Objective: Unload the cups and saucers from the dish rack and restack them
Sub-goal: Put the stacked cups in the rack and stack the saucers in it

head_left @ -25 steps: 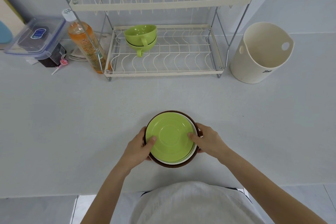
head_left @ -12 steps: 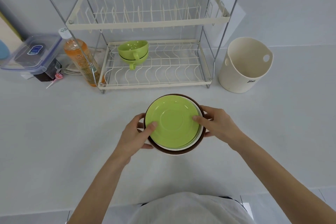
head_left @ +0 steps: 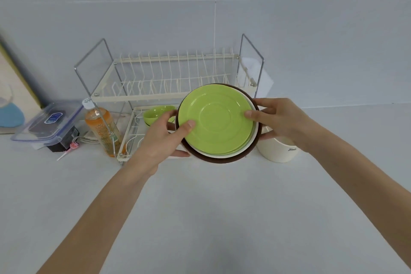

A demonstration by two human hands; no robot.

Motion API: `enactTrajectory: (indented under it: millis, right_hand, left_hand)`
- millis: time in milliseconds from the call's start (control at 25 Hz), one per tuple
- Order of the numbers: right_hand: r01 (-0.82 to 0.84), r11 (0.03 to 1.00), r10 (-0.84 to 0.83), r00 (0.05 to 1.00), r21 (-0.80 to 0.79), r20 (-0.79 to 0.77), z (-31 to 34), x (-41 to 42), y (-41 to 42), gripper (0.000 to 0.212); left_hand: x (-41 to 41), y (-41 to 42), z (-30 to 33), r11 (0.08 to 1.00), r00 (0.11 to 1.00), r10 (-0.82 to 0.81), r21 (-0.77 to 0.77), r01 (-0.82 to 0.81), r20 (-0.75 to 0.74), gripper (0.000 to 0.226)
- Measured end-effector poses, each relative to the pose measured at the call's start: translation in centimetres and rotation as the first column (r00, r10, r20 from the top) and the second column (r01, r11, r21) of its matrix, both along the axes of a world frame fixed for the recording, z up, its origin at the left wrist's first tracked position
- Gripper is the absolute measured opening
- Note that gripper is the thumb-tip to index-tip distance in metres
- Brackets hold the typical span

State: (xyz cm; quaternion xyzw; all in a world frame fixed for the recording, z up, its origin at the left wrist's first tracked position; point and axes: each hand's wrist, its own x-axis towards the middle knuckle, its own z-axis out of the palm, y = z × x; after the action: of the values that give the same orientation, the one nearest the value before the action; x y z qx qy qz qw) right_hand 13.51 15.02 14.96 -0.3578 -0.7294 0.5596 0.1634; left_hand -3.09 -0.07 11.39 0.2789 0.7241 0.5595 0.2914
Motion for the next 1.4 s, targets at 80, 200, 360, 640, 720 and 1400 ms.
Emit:
enactTrajectory:
  millis: [80, 200, 360, 640, 720, 1400]
  right_hand:
    - [-0.012, 0.999, 0.012, 1.000, 0.033, 0.000, 1.4, -0.9, 1.1, 0.042]
    - [-0.009, 0.998, 0.011, 0.999, 0.069, -0.035, 3.3, -2.5, 2.6, 0.044]
    - [0.014, 0.998, -0.006, 0.990, 0.056, -0.139, 5.4, -5.6, 4.4, 0.046]
    - [0.140, 0.989, -0.148, 0.928, -0.049, -0.342, 6.8, -12.6, 8.7, 0.055]
    - [0.151, 0.988, -0.156, 0.919, -0.043, -0.361, 6.4, -14.4, 10.0, 0.052]
    - [0.173, 0.964, -0.175, 0.984, -0.202, 0.004, 0.7, -17.6, 15.0, 0.042]
  left_hand:
    - [-1.0, 1.2, 1.6, 1.000, 1.000, 0.001, 0.009, -0.001, -0.015, 0.054]
    - [-2.7, 2.9, 3.8, 1.000, 1.000, -0.008, 0.016, 0.008, -0.029, 0.054]
    - [-5.6, 4.9, 6.6, 0.999, 0.997, 0.016, 0.044, -0.013, -0.072, 0.053]
    - [-11.4, 10.1, 9.5, 0.986, 0.996, 0.088, 0.146, -0.084, -0.021, 0.057]
    - [-12.8, 11.7, 9.2, 0.982, 0.995, 0.103, 0.158, -0.104, 0.018, 0.057]
    - [-15.6, 16.9, 3.1, 0.998, 0.997, 0.033, -0.064, -0.028, 0.070, 0.064]
